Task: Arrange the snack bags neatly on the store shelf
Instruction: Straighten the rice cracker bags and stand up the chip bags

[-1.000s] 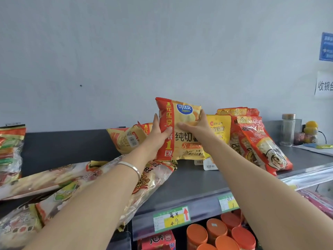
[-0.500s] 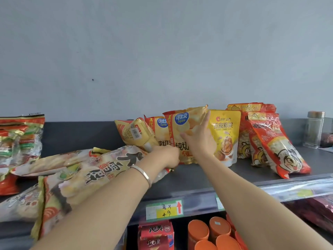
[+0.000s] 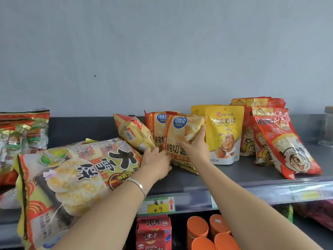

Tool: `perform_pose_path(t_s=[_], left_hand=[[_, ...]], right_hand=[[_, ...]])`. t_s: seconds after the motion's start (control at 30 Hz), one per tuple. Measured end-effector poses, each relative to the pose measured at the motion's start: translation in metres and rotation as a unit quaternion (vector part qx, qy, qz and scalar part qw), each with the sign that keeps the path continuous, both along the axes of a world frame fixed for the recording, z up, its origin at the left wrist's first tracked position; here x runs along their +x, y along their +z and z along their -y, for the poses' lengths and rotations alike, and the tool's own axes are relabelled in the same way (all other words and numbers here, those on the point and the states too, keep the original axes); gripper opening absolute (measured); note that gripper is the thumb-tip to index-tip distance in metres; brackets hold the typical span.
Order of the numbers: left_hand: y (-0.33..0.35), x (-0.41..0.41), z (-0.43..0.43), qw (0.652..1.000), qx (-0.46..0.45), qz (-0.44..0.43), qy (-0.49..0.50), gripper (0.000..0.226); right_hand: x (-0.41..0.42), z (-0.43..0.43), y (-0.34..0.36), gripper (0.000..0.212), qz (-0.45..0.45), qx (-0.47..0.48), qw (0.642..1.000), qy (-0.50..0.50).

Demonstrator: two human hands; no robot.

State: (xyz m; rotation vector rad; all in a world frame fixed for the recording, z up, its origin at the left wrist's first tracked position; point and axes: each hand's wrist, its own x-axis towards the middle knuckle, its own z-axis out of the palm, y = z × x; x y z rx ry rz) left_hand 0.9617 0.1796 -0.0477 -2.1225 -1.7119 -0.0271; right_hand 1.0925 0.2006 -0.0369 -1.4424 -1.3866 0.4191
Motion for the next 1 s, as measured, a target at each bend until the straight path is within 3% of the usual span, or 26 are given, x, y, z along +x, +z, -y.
perform_pose_path(t_s=[0.17,0.37,0.7,1.0], left_hand=[[0.002,-0.029,0.006,0.999,-0.001,0.002,0.035,0.041],[-0.006,-0.081,0.014,0.998,0.039,0.039,0.014,0.043],[-0.008,-0.09,0.012,0.98,0.062,0.167,-0.088,0.037],[-0.009,-0.1,-0.003,0.942,0.054,0.306,-0.126,0.026]], right_hand=[[-0.025,0.004,-0.004,0.107,0.027,-0.011,0.999,-0.014],[-0.055,0.004,-0.015,0.097,-0.031,0.007,0.999,-0.013],[-0.056,-0.003,-0.022,0.092,-0.019,0.028,0.999,-0.011],[-0.057,-0.011,-0.024,0.096,-0.008,0.014,0.999,-0.051]])
